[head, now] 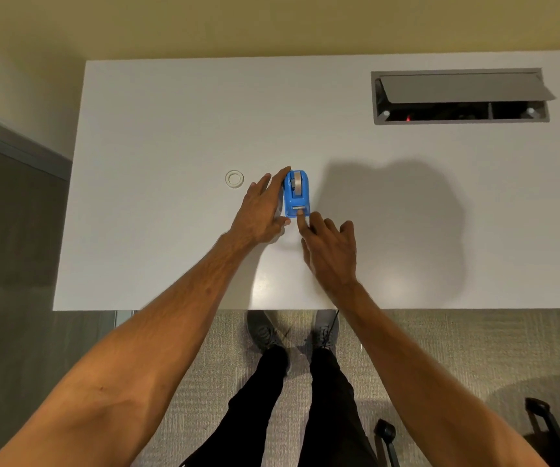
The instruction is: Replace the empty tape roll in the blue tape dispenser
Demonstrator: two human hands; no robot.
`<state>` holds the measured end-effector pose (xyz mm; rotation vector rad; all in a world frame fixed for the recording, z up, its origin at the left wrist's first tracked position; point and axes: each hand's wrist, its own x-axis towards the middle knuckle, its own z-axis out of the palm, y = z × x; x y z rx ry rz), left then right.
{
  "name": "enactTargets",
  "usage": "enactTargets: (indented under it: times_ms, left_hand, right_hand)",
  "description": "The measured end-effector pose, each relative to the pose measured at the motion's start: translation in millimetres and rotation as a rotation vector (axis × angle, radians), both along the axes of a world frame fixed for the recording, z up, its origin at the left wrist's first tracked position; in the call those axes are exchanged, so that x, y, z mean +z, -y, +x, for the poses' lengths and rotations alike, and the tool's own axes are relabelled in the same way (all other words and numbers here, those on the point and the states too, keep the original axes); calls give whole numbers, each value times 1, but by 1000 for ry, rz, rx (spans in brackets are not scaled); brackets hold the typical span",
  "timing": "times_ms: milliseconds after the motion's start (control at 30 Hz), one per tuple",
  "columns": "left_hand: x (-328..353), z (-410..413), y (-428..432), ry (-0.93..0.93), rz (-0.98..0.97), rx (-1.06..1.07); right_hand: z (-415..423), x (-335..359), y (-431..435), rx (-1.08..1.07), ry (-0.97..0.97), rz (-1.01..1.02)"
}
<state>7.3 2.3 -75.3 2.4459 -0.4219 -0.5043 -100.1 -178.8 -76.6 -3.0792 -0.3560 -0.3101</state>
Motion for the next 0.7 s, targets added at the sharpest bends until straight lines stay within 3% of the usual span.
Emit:
enactTargets:
  times_ms: [233, 467, 700]
  left_hand:
    - [15, 4, -9, -81, 59, -115]
    - [9, -17, -14, 22, 62, -121]
    - [15, -32, -13, 113, 115, -79]
  right_hand:
    - [0, 19, -2, 13, -93, 63]
    - [2, 44, -2, -104, -106, 207]
    - [8, 56, 3, -77, -205, 157]
